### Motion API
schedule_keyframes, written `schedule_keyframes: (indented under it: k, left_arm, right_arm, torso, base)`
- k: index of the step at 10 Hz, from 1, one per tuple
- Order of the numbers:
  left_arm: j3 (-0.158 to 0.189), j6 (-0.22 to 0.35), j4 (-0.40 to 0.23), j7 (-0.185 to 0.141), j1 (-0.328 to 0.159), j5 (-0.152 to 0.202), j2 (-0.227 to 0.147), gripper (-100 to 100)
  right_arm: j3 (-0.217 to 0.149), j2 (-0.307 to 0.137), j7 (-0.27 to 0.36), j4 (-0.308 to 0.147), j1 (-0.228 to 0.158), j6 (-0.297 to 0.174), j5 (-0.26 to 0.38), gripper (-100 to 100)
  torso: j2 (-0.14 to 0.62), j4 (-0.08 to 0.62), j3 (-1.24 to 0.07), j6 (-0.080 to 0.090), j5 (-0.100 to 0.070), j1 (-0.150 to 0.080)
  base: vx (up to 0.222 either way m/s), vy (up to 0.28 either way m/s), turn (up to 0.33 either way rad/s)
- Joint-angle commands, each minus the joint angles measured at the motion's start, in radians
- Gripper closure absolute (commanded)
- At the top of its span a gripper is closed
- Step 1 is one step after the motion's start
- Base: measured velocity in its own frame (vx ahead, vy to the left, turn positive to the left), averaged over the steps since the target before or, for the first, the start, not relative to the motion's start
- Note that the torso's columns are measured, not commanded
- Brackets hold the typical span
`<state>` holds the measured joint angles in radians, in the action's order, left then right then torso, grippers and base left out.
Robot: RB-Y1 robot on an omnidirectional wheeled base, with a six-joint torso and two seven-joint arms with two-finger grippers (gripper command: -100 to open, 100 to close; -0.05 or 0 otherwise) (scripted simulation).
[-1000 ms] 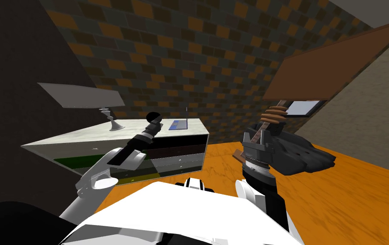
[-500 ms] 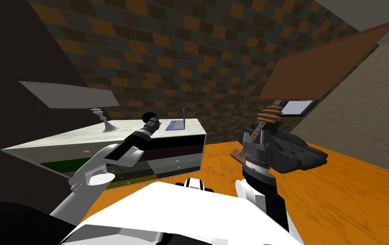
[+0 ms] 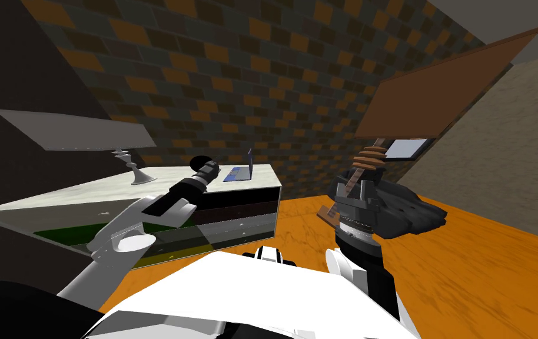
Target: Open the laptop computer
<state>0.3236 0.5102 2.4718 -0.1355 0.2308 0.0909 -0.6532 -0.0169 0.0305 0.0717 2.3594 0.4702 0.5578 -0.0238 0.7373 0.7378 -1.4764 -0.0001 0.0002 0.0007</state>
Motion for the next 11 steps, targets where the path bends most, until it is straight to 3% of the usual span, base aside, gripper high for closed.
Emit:
schedule_keyframes:
  k: [1,11]
  left_arm:
    - [0.012,0.065,0.004,-0.004,-0.015,0.011,-0.026,-100]
    - [0.069,0.324,0.008,-0.026,-0.082,0.084,-0.147,-100]
  right_arm:
    - [0.000,0.000,0.000,0.000,0.000,0.000,0.000,0]
    - [0.000,0.000,0.000,0.000,0.000,0.000,0.000,0]
  torso:
    - [0.000,0.000,0.000,0.000,0.000,0.000]
    - [0.000,0.000,0.000,0.000,0.000,-0.001]
  base:
    - [0.043,-0.049,-0.012]
    - [0.071,-0.074,-0.014]
